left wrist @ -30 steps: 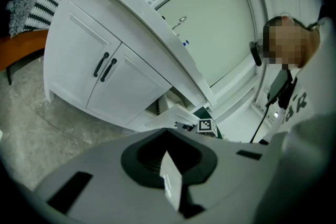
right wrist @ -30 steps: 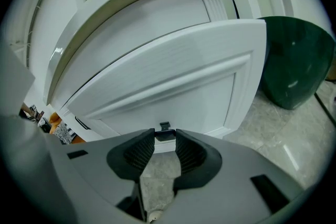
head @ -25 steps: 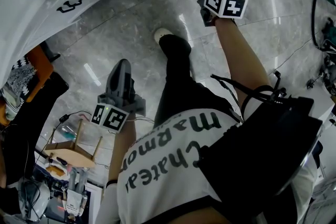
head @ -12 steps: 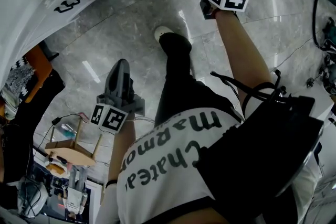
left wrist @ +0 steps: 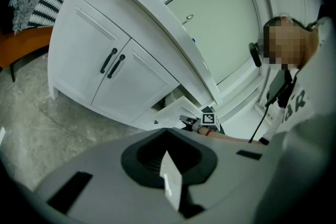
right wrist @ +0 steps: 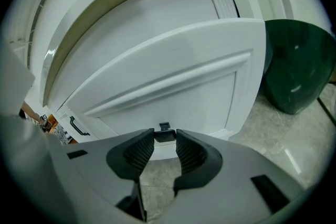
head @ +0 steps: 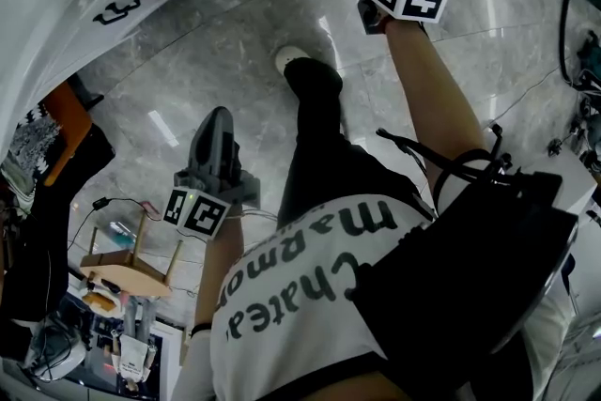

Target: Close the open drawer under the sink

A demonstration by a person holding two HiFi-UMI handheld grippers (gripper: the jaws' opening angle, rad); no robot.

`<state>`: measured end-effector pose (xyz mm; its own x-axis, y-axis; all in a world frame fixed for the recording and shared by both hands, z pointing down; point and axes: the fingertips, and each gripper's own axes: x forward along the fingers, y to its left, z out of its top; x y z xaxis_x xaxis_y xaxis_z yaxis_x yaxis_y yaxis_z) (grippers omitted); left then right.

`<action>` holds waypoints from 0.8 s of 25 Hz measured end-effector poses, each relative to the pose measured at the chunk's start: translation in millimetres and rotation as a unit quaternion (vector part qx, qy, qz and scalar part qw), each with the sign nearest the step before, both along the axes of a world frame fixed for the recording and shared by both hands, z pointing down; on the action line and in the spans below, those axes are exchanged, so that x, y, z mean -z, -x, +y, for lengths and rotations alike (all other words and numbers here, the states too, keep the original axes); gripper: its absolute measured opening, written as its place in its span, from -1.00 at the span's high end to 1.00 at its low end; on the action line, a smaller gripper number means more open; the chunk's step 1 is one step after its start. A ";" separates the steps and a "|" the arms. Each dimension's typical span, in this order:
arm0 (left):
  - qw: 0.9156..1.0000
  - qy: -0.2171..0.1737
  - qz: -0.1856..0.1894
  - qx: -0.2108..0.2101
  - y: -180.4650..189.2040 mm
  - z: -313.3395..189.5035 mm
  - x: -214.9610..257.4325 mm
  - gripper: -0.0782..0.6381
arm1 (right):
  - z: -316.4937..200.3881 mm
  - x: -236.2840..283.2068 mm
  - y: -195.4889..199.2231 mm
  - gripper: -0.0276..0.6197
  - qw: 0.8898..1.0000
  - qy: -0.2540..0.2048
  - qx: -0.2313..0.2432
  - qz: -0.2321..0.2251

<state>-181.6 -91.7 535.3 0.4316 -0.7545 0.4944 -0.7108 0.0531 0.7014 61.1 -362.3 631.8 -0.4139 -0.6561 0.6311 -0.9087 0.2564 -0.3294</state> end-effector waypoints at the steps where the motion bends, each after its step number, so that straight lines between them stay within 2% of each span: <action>1: 1.000 0.001 0.000 0.000 0.4 0.6 -1.2 0.76 | -0.2 -0.4 0.5 0.49 1.000 -0.001 0.000 0.001; 8: 1.000 0.004 0.001 0.004 2.2 4.7 -4.0 0.76 | -15.9 4.2 4.0 0.50 1.000 -0.015 -0.016 -0.012; 20: 1.000 0.004 -0.002 0.008 12.5 3.7 -6.9 0.76 | -38.6 5.1 13.1 0.50 1.000 -0.020 -0.011 -0.010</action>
<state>-194.1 -88.0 542.2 0.4174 -0.7576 0.5017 -0.7127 0.0695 0.6980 48.1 -400.9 626.7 -0.4112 -0.6897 0.5960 -0.9077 0.2495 -0.3375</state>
